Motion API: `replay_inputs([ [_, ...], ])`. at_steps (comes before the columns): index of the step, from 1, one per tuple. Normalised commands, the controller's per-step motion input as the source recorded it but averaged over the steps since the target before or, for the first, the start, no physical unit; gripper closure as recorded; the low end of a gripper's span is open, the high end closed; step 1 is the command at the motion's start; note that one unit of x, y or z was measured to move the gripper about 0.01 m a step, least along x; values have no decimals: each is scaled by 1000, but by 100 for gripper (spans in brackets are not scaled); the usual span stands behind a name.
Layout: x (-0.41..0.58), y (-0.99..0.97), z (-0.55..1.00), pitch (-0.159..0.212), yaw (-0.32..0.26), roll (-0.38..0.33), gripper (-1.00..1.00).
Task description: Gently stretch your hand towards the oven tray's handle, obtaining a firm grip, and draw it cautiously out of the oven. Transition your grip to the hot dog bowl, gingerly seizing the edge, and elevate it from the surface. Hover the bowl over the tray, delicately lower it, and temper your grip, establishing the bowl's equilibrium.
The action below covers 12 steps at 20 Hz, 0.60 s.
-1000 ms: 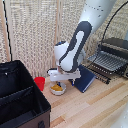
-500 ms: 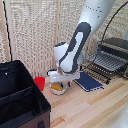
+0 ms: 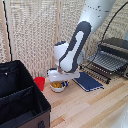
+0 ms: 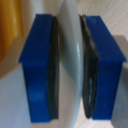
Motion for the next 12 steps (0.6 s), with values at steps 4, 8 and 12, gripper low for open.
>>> replay_inputs([
  [4, 67, 0, 876, 33, -124, -8, 100],
  [8, 193, -2, 997, 76, -122, -18, 100],
  [12, 306, 0, 917, 36, -179, -46, 100],
])
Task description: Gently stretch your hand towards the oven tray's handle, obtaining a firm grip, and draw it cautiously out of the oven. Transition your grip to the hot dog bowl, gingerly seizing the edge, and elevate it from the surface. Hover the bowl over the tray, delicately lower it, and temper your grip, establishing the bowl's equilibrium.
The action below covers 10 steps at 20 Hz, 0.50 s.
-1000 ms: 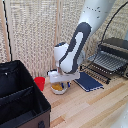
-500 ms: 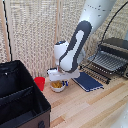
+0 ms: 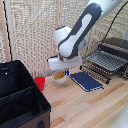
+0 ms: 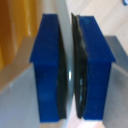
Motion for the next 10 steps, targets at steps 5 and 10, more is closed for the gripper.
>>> replay_inputs([
  [5, 466, 0, 654, -15, -214, -115, 100],
  [10, 482, 0, 527, -44, -205, -165, 100],
])
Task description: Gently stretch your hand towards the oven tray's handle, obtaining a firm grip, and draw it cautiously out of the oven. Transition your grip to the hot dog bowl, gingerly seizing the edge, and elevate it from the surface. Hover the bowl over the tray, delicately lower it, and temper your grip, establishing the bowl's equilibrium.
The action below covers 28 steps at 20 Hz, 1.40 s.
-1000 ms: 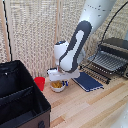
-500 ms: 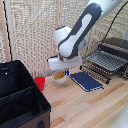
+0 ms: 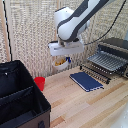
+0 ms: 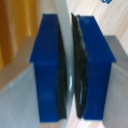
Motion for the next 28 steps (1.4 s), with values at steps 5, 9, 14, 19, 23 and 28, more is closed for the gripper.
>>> replay_inputs([
  [5, 481, -118, 550, -18, -205, -112, 100],
  [9, 461, -529, 484, -79, -120, 12, 100],
  [14, 379, -749, 454, -116, -76, 46, 100],
  [19, 298, -913, 422, -123, -40, 57, 100],
  [23, 148, -976, 328, -112, -29, 53, 100],
  [28, 6, -998, 176, -56, -30, 41, 100],
])
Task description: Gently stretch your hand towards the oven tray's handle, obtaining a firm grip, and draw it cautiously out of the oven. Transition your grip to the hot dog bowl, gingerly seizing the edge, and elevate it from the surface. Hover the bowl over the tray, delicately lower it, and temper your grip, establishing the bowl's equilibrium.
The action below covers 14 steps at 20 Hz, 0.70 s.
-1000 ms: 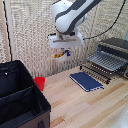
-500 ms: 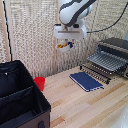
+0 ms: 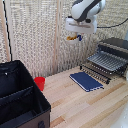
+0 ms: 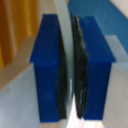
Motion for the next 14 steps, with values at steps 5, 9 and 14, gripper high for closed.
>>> replay_inputs([
  [5, -210, -971, -15, 0, -49, 38, 100],
  [9, -381, -823, -122, 0, -99, 27, 100],
  [14, -345, -661, -177, 0, -126, 4, 100],
])
